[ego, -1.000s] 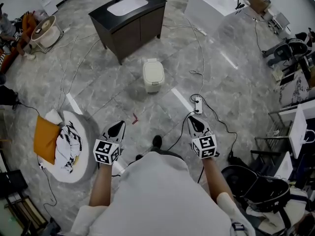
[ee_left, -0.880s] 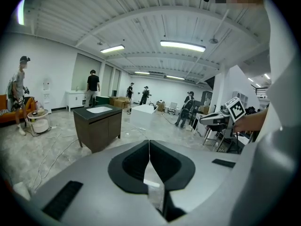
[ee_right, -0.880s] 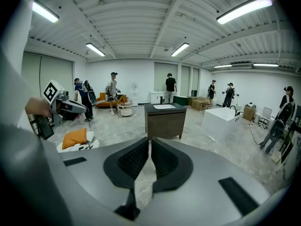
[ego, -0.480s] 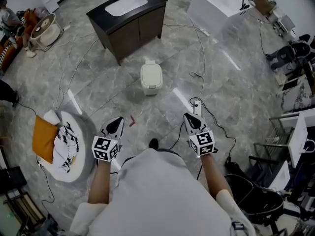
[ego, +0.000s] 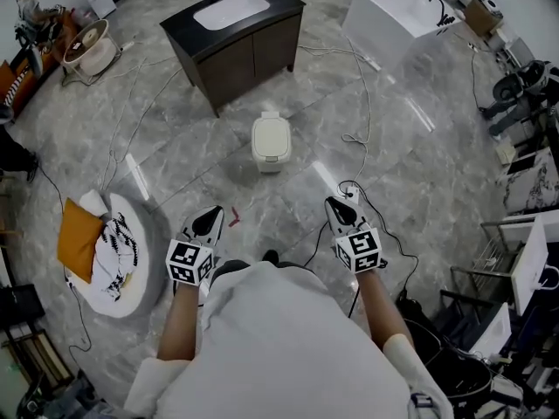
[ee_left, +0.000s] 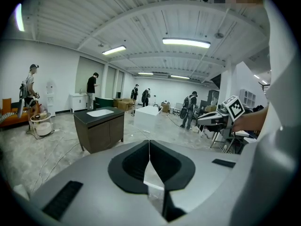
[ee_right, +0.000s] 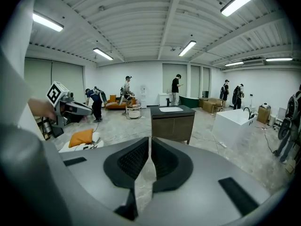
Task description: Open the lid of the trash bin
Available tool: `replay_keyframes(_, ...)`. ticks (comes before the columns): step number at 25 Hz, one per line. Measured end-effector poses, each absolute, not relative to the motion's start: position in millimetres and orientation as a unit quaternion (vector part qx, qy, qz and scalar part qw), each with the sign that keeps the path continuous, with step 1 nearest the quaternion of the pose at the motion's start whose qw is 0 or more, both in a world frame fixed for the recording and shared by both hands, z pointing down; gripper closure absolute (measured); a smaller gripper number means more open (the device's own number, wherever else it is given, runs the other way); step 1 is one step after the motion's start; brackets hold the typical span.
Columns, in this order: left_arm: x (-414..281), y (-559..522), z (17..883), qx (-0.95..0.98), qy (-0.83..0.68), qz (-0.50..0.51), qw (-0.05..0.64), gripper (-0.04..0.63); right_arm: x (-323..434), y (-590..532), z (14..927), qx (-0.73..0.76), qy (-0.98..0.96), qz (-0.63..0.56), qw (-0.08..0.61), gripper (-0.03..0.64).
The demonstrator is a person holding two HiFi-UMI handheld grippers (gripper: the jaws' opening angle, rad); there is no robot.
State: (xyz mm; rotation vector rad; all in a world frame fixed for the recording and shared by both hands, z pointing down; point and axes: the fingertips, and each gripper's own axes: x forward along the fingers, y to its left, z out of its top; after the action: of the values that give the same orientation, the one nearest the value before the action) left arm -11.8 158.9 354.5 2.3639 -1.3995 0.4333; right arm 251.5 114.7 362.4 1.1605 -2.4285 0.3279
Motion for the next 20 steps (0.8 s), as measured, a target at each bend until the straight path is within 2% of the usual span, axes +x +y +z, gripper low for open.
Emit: replay_keyframes(20,-27,135,351,0.825,-0.516,0.143,0.182,0.577,239,90,366,0.416,-0.875,0.128,0.213,0.578)
